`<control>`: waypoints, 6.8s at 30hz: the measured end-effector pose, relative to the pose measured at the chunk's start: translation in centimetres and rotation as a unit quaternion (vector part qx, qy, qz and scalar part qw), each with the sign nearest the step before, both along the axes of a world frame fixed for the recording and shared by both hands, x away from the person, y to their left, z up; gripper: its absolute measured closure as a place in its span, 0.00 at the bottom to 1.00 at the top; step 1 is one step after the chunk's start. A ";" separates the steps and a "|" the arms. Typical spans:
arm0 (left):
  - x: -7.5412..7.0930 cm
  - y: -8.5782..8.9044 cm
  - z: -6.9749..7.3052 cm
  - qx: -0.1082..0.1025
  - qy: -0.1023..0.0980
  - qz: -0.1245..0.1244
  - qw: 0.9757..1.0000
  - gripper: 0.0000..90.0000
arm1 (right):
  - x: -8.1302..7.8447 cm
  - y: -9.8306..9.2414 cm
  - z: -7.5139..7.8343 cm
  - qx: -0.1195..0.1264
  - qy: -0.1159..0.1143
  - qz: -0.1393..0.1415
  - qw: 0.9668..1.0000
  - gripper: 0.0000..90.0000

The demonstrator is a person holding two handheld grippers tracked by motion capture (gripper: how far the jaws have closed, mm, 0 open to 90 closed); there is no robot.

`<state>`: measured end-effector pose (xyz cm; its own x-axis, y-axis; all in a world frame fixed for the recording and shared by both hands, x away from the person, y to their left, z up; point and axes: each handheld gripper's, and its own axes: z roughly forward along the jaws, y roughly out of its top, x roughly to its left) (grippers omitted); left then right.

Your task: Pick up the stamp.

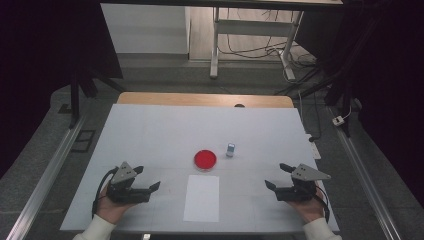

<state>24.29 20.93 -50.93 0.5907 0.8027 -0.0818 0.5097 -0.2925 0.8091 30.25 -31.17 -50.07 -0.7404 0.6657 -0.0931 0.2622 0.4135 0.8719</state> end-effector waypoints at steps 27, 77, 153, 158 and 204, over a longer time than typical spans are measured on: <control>0.1 -0.5 -0.2 0.020 -0.010 0.002 1.000 0.20 | -0.1 -0.3 0.6 0.032 0.002 0.001 0.999 0.28; 0.7 -0.5 -0.4 0.020 0.002 -0.012 1.000 0.21 | 3.1 3.8 4.1 -0.014 0.007 0.024 1.000 0.33; 1.0 -0.9 -1.5 0.052 0.021 -0.012 0.998 0.21 | 12.1 13.4 1.4 -0.088 0.064 0.086 0.990 0.56; 1.1 -0.9 -1.6 0.053 0.021 -0.012 0.998 0.21 | 12.2 13.4 1.1 -0.094 0.063 0.086 0.990 0.62; 1.0 -0.8 -1.8 0.055 0.022 -0.010 0.998 0.21 | 10.6 12.1 2.7 -0.036 0.031 0.083 0.995 0.83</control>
<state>25.28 20.13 -52.69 0.6044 0.7965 -0.0188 0.5365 -0.3894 0.7487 40.80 -19.10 -47.37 -0.8457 0.5268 -0.0855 0.2382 0.5159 0.8229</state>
